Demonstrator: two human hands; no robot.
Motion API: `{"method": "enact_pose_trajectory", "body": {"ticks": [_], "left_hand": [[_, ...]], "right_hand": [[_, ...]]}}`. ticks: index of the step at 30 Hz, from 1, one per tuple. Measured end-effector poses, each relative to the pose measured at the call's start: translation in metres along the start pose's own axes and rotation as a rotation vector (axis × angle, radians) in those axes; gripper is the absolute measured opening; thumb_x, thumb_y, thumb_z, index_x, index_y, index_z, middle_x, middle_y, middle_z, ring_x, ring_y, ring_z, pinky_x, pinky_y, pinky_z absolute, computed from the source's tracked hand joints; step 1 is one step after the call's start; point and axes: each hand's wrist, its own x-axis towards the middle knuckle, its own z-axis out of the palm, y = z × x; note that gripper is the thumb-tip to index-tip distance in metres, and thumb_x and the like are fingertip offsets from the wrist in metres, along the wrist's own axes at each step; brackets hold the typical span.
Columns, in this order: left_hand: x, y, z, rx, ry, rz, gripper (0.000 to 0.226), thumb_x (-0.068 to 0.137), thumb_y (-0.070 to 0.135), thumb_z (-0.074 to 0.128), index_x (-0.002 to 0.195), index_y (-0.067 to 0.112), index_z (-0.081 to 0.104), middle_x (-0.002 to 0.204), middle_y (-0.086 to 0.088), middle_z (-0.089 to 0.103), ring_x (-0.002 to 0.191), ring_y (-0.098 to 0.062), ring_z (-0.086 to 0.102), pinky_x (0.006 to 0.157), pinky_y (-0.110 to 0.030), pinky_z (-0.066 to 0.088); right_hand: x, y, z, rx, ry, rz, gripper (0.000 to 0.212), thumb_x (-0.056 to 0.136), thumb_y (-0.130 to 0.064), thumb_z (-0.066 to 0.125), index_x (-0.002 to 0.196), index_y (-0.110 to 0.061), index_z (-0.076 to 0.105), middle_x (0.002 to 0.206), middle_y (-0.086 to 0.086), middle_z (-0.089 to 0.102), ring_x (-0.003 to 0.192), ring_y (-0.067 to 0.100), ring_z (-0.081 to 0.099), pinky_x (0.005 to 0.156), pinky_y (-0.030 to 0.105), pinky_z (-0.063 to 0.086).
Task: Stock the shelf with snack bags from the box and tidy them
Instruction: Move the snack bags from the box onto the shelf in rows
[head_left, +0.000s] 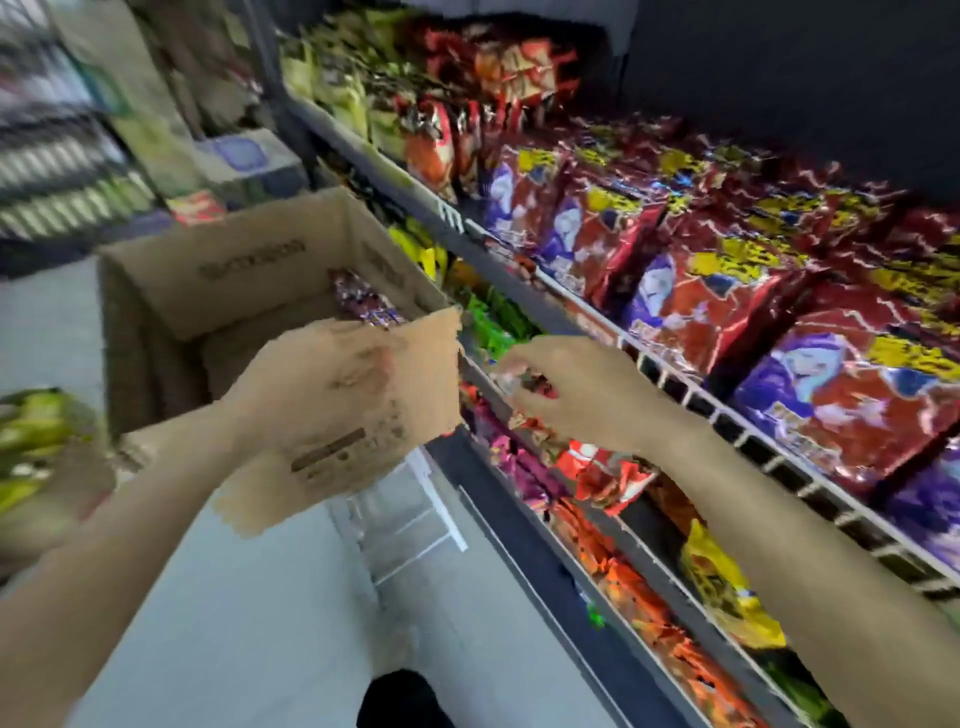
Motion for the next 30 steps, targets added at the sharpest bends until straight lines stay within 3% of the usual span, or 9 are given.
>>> {"method": "enact_pose_trajectory", "body": {"ticks": [3,8,12,17,22,26,30], "left_hand": [[-0.016,-0.073,-0.016,-0.011,0.099,-0.058,0.047,0.081,0.050,0.040,0.113,0.024,0.064,0.102,0.009,0.067,0.093,-0.012,0.057,0.081,-0.024,0.042],[-0.003,-0.197,-0.008,0.004,0.151,-0.159,0.037,0.085,0.040,0.041,0.107,0.022,0.065,0.093,0.006,0.066,0.088,-0.018,0.062,0.075,-0.029,0.049],[0.024,-0.293,0.026,0.048,-0.011,-0.224,0.027,0.086,0.028,0.057,0.112,0.023,0.063,0.102,0.005,0.065,0.093,-0.018,0.062,0.077,-0.033,0.053],[0.043,-0.357,0.081,0.142,-0.354,-0.342,0.045,0.085,0.036,0.060,0.127,0.024,0.050,0.123,0.001,0.054,0.109,-0.021,0.056,0.081,-0.035,0.050],[0.036,-0.384,0.147,0.080,-0.376,-0.429,0.049,0.087,0.033,0.060,0.133,0.021,0.045,0.126,-0.001,0.054,0.113,-0.020,0.052,0.086,-0.036,0.049],[0.019,-0.400,0.190,0.034,-0.435,-0.512,0.053,0.087,0.038,0.060,0.135,0.021,0.044,0.130,-0.005,0.052,0.116,-0.024,0.050,0.090,-0.038,0.045],[-0.005,-0.411,0.217,0.034,-0.464,-0.641,0.057,0.083,0.049,0.058,0.129,0.016,0.049,0.121,-0.008,0.055,0.110,-0.027,0.053,0.087,-0.037,0.044]], "right_hand": [[0.072,-0.025,0.029,0.112,0.123,-0.049,0.022,0.092,-0.029,0.054,0.113,-0.025,0.062,0.115,-0.005,0.063,0.108,0.016,0.057,0.082,0.036,0.049],[0.200,-0.050,0.082,0.121,0.183,-0.033,0.019,0.088,-0.021,0.057,0.105,-0.022,0.066,0.105,-0.001,0.066,0.102,0.021,0.061,0.079,0.039,0.050],[0.287,-0.051,0.127,0.053,0.025,-0.074,0.021,0.091,-0.025,0.055,0.110,-0.020,0.063,0.111,0.003,0.063,0.108,0.025,0.058,0.084,0.040,0.048],[0.356,-0.050,0.178,-0.086,-0.261,-0.290,0.035,0.093,-0.031,0.055,0.126,-0.020,0.055,0.125,0.004,0.055,0.117,0.023,0.048,0.097,0.036,0.041],[0.403,-0.045,0.232,-0.359,-0.450,-0.554,0.048,0.091,-0.037,0.057,0.133,-0.016,0.046,0.130,0.006,0.050,0.121,0.025,0.044,0.100,0.038,0.037],[0.423,-0.048,0.276,-0.389,-0.561,-0.729,0.051,0.093,-0.041,0.051,0.136,-0.015,0.043,0.132,0.007,0.050,0.123,0.025,0.045,0.099,0.038,0.035],[0.446,-0.057,0.333,-0.395,-0.599,-0.735,0.049,0.093,-0.038,0.051,0.135,-0.014,0.043,0.134,0.008,0.050,0.123,0.026,0.046,0.100,0.038,0.036]]}}
